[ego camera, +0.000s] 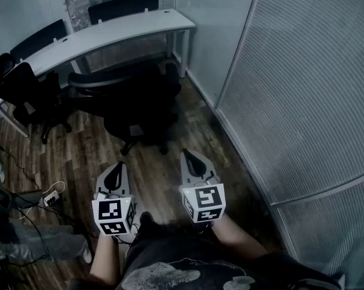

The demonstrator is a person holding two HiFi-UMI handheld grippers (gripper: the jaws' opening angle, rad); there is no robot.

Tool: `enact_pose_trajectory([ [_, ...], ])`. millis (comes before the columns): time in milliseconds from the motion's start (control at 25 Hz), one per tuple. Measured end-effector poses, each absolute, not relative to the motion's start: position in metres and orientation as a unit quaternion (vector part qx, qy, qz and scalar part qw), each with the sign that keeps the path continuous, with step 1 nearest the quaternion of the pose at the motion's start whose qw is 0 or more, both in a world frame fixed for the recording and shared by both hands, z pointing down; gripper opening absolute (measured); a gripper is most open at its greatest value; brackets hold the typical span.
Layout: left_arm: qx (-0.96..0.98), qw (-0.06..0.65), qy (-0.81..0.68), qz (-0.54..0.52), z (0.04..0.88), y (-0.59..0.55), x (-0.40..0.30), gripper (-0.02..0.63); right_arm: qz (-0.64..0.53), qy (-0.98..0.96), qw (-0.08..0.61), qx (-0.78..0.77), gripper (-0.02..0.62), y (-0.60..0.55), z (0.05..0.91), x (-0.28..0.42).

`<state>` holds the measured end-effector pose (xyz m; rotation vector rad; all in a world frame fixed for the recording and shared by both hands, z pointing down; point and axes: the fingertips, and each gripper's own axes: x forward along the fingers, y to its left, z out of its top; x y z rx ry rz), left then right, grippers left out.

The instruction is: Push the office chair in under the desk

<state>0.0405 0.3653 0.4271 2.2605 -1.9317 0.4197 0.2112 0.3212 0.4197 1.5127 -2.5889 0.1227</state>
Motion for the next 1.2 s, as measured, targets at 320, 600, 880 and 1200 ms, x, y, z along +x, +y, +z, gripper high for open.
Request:
enact_pose_trajectory([
  [320,0.752,0.070,-0.640,0.140,0.427,0.363,0.036,0.014,0.043,-0.863,0.075,0.498,0.021,0.319,0.421,0.203],
  [600,0.757,0.072,-0.636,0.130,0.428,0.352,0.023,0.014,0.085,-0.864,0.032,0.495,0.023,0.309,0.421,0.196],
  [880,0.747,0.061,-0.650,0.130,0.419,0.313,-0.035,0.015,0.073,-0.844,0.029,0.530,0.025,0.267,0.414,0.192],
  [1200,0.748,0.010,-0.638,0.186,0.428,0.254,-0.105,0.019,-0.006,-0.816,0.150,0.558,0.030,0.206,0.418,0.154],
])
